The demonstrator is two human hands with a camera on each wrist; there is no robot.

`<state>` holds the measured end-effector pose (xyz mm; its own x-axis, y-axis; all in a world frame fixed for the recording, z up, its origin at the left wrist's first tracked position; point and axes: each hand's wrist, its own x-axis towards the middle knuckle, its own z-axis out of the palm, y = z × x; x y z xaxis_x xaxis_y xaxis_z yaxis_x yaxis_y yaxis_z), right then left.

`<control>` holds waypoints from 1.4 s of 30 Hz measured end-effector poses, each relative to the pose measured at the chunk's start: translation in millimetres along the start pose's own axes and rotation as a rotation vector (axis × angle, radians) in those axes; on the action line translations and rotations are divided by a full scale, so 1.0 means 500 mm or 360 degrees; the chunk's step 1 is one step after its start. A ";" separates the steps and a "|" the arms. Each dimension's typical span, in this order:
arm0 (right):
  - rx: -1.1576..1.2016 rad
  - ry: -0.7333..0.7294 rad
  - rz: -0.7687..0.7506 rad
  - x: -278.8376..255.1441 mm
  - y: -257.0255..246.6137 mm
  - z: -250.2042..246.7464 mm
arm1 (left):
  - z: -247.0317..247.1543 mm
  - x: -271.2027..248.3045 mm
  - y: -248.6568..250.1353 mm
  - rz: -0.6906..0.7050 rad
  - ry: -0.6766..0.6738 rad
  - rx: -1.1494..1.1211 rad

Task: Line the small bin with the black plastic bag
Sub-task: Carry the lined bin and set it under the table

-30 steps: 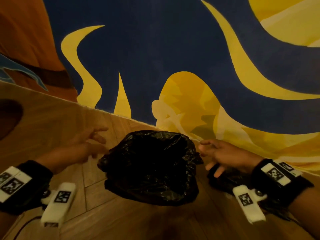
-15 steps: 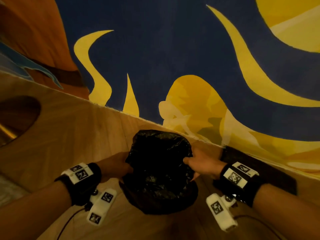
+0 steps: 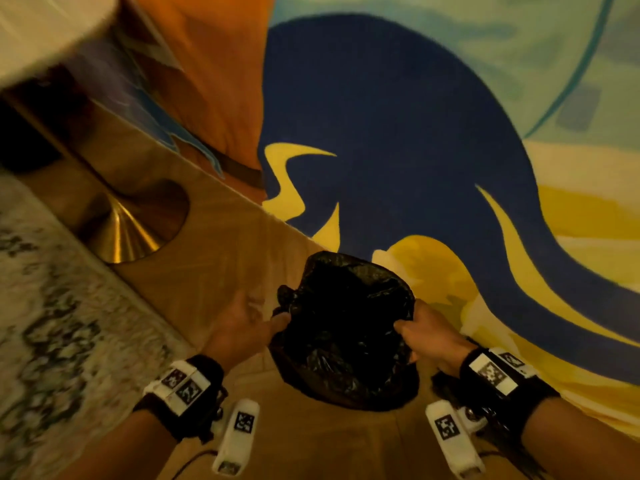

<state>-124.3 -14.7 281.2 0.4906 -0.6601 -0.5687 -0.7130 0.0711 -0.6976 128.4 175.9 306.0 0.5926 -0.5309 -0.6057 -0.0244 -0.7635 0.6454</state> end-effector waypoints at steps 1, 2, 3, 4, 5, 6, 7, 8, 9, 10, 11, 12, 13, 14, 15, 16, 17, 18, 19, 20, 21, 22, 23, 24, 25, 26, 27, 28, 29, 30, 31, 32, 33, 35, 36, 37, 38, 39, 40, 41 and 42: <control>-0.0007 -0.0010 0.0013 -0.014 -0.037 -0.005 | -0.030 -0.035 0.014 -0.0054 -0.0040 -0.0037; -0.0036 -0.0020 0.0022 -0.027 -0.077 -0.009 | -0.058 -0.075 0.029 -0.0119 -0.0145 -0.0062; -0.0048 -0.0020 0.0024 -0.039 -0.116 -0.010 | -0.083 -0.104 0.036 -0.0184 -0.0276 -0.0117; -0.0071 -0.0023 0.0018 -0.054 -0.158 -0.010 | -0.105 -0.131 0.042 -0.0262 -0.0396 -0.0204; -0.0075 -0.0024 0.0031 -0.064 -0.195 -0.007 | -0.125 -0.155 0.049 -0.0349 -0.0502 -0.0317; -0.0064 -0.0018 0.0044 -0.074 -0.231 -0.003 | -0.141 -0.178 0.059 -0.0415 -0.0606 -0.0433; -0.0053 -0.0023 0.0049 -0.082 -0.266 0.004 | -0.157 -0.192 0.066 -0.0460 -0.0694 -0.0575; -0.0027 -0.0030 0.0056 -0.094 -0.303 0.013 | -0.170 -0.204 0.076 -0.0498 -0.0734 -0.0690; 0.0002 -0.0037 0.0053 -0.102 -0.335 0.023 | -0.181 -0.210 0.085 -0.0528 -0.0725 -0.0800; 0.0032 -0.0056 0.0042 -0.107 -0.368 0.034 | -0.195 -0.214 0.096 -0.0544 -0.0685 -0.0874; 0.0048 -0.0071 0.0043 -0.106 -0.389 0.045 | -0.206 -0.216 0.104 -0.0546 -0.0636 -0.0941; 0.0083 -0.0073 0.0042 -0.108 -0.412 0.057 | -0.218 -0.213 0.111 -0.0548 -0.0569 -0.0997; 0.0121 -0.0068 0.0040 -0.108 -0.434 0.068 | -0.231 -0.207 0.118 -0.0531 -0.0492 -0.1063; 0.0156 -0.0080 0.0032 -0.106 -0.456 0.081 | -0.245 -0.199 0.121 -0.0520 -0.0415 -0.1095; 0.0188 -0.0113 0.0036 -0.098 -0.473 0.094 | -0.256 -0.188 0.123 -0.0504 -0.0337 -0.1097; 0.0239 -0.0140 0.0046 -0.089 -0.490 0.108 | -0.267 -0.176 0.124 -0.0476 -0.0257 -0.1049; 0.0294 -0.0157 0.0063 -0.082 -0.504 0.119 | -0.275 -0.165 0.126 -0.0443 -0.0174 -0.0968; 0.0342 -0.0167 0.0057 -0.065 -0.524 0.133 | -0.290 -0.143 0.125 -0.0418 -0.0095 -0.0870; 0.0369 -0.0177 0.0070 -0.054 -0.532 0.145 | -0.301 -0.130 0.124 -0.0410 -0.0042 -0.0790; 0.0388 -0.0212 0.0087 -0.039 -0.549 0.156 | -0.315 -0.108 0.124 -0.0422 0.0009 -0.0737; 0.0400 -0.0244 0.0127 -0.017 -0.561 0.165 | -0.330 -0.086 0.127 -0.0453 0.0048 -0.0698; 0.0421 -0.0279 0.0180 0.005 -0.576 0.173 | -0.345 -0.059 0.131 -0.0488 0.0084 -0.0671; 0.0435 -0.0334 0.0235 0.030 -0.590 0.176 | -0.361 -0.034 0.137 -0.0528 0.0100 -0.0667; 0.0422 -0.0386 0.0292 0.058 -0.607 0.179 | -0.377 -0.008 0.144 -0.0561 0.0113 -0.0679; 0.0379 -0.0433 0.0348 0.087 -0.621 0.179 | -0.394 0.015 0.153 -0.0587 0.0125 -0.0683; 0.0328 -0.0471 0.0389 0.113 -0.638 0.180 | -0.411 0.037 0.161 -0.0610 0.0122 -0.0669; 0.0266 -0.0506 0.0412 0.139 -0.658 0.179 | -0.429 0.059 0.167 -0.0632 0.0110 -0.0652; 0.0204 -0.0525 0.0426 0.167 -0.674 0.178 | -0.442 0.085 0.167 -0.0644 0.0106 -0.0641; 0.0156 -0.0519 0.0429 0.195 -0.692 0.177 | -0.456 0.109 0.168 -0.0643 0.0116 -0.0626; 0.0103 -0.0485 0.0434 0.224 -0.709 0.178 | -0.467 0.137 0.165 -0.0622 0.0133 -0.0622; 0.0035 -0.0408 0.0429 0.256 -0.725 0.182 | -0.478 0.163 0.164 -0.0612 0.0149 -0.0607; -0.0044 -0.0328 0.0405 0.284 -0.741 0.188 | -0.489 0.191 0.162 -0.0612 0.0169 -0.0601; -0.0111 -0.0271 0.0369 0.312 -0.756 0.196 | -0.503 0.215 0.164 -0.0621 0.0180 -0.0590; -0.0217 -0.0242 0.0264 0.368 -0.783 0.219 | -0.535 0.268 0.163 -0.0606 0.0179 -0.0586; -0.0257 -0.0243 0.0218 0.395 -0.794 0.233 | -0.550 0.298 0.160 -0.0609 0.0179 -0.0595; -0.0291 -0.0241 0.0170 0.426 -0.807 0.248 | -0.567 0.329 0.157 -0.0612 0.0180 -0.0594; -0.0304 -0.0245 0.0149 0.458 -0.816 0.264 | -0.583 0.360 0.152 -0.0607 0.0182 -0.0574; -0.0298 -0.0265 0.0143 0.486 -0.825 0.280 | -0.596 0.393 0.142 -0.0627 0.0182 -0.0562; -0.0275 -0.0285 0.0155 0.517 -0.832 0.298 | -0.606 0.429 0.130 -0.0633 0.0171 -0.0566; -0.0253 -0.0287 0.0168 0.552 -0.838 0.317 | -0.621 0.466 0.123 -0.0636 0.0127 -0.0592; -0.0232 -0.0297 0.0185 0.586 -0.839 0.336 | -0.631 0.504 0.112 -0.0613 0.0110 -0.0610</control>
<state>402.8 -112.5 333.9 0.4757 -0.5035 -0.7212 -0.8278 0.0209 -0.5606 530.3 115.1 336.2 0.5524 -0.2045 -0.8081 0.4922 -0.7023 0.5143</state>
